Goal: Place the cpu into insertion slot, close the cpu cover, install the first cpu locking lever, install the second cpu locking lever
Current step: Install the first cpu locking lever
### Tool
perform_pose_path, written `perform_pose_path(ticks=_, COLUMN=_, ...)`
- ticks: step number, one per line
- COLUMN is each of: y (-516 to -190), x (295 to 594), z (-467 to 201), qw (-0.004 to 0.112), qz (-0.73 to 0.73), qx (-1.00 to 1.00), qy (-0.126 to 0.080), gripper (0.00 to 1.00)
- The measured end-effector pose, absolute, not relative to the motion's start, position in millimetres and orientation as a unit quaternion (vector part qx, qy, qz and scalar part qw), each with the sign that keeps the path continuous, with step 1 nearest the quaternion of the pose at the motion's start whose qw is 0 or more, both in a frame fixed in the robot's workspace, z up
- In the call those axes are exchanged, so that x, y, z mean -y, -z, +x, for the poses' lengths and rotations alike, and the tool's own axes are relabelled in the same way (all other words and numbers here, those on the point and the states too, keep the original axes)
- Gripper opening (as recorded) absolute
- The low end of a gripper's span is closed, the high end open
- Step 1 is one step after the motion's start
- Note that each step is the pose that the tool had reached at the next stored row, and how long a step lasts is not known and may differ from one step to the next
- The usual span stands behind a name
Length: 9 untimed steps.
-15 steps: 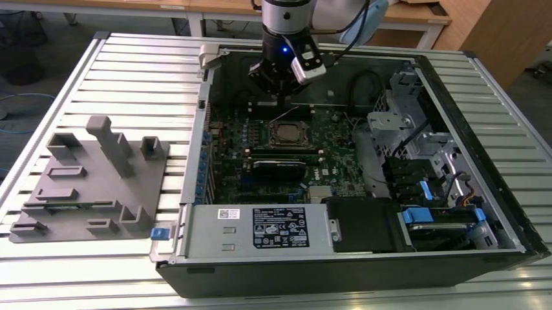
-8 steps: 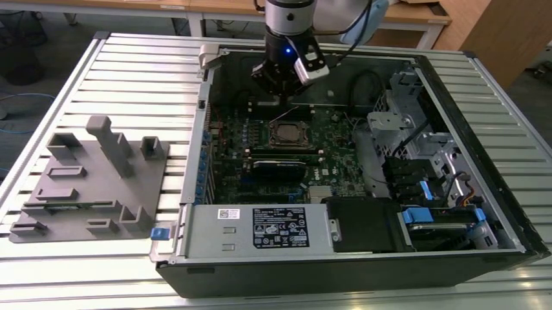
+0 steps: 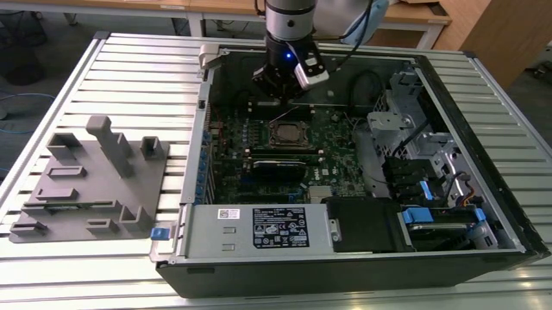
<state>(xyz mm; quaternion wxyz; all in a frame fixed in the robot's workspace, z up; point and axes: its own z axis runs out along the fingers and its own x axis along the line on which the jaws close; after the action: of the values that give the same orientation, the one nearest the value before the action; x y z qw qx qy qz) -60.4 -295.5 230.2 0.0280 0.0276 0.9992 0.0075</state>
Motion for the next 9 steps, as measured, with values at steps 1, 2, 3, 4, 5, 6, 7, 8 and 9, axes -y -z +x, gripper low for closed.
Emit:
perform_pose_path(ticks=1, y=-230.0, x=295.5, z=-60.3, qw=0.028, qz=0.028, qx=-0.999, qy=-0.011, gripper=0.11)
perform_pose_path(ticks=2, y=-229.9, x=295.5, z=-60.3, qw=0.028, qz=0.028, qx=-0.999, qy=-0.014, gripper=0.11)
perform_pose_path(ticks=3, y=-229.9, x=295.5, z=-60.3, qw=0.028, qz=0.028, qx=-0.999, qy=-0.017, gripper=0.11)
perform_pose_path(ticks=4, y=-229.9, x=295.5, z=-60.3, qw=0.028, qz=0.028, qx=-0.999, qy=-0.018, gripper=0.11)
perform_pose_path(ticks=5, y=-229.8, x=295.4, z=-60.3, qw=0.028, qz=0.028, qx=-0.999, qy=-0.019, gripper=0.11)
perform_pose_path(ticks=6, y=-229.5, x=295.4, z=-60.2, qw=0.028, qz=0.028, qx=-0.999, qy=-0.019, gripper=0.11)
perform_pose_path(ticks=7, y=-229.2, x=295.4, z=-59.6, qw=0.028, qz=0.028, qx=-0.999, qy=-0.02, gripper=0.11)
perform_pose_path(ticks=8, y=-228.9, x=295.4, z=-59.0, qw=0.028, qz=0.028, qx=-0.999, qy=-0.02, gripper=0.11)
perform_pose_path(ticks=9, y=-228.6, x=295.4, z=-58.4, qw=0.028, qz=0.028, qx=-0.999, qy=-0.02, gripper=0.11)
